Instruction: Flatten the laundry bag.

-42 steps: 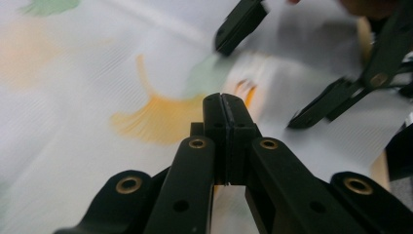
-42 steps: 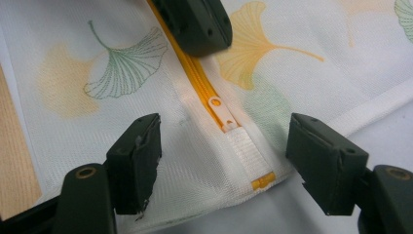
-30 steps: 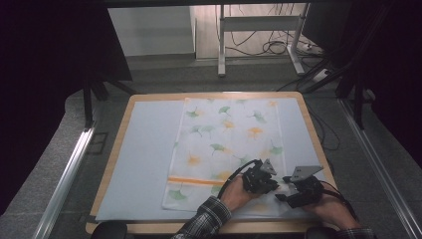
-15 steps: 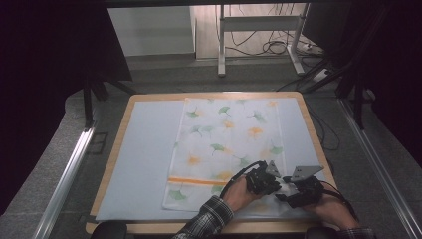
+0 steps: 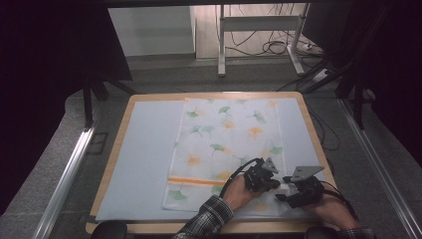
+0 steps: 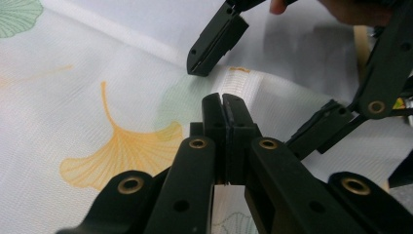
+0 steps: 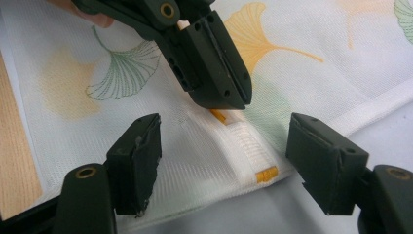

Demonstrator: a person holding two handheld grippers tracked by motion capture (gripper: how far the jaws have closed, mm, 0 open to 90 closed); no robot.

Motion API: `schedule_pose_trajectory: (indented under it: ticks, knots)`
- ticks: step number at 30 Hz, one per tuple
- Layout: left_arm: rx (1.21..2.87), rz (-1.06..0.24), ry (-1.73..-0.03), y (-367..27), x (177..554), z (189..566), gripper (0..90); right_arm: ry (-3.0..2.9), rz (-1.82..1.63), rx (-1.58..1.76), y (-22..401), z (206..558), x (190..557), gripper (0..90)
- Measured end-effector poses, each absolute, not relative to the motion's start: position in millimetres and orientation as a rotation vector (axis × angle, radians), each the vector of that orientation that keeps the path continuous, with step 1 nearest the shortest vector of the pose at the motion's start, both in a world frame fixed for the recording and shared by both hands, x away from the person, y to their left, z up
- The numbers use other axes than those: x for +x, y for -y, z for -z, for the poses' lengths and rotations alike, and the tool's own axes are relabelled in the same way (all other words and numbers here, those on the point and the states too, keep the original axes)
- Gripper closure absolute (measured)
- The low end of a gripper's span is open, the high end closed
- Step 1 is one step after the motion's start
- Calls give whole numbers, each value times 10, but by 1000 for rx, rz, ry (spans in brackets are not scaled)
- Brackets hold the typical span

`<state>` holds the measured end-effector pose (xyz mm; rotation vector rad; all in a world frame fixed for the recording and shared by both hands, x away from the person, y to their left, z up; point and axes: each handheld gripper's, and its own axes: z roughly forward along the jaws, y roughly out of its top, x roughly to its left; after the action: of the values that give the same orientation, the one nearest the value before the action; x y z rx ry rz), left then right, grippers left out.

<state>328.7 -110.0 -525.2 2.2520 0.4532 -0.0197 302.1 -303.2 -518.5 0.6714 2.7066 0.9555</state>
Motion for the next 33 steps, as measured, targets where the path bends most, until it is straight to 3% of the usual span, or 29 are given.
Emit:
schedule_pose_trajectory:
  ticks: [33]
  knots:
    - [2298,-30,-448,750,3254,5190,900,-2693,-948,706,3026,5180,3016,318]
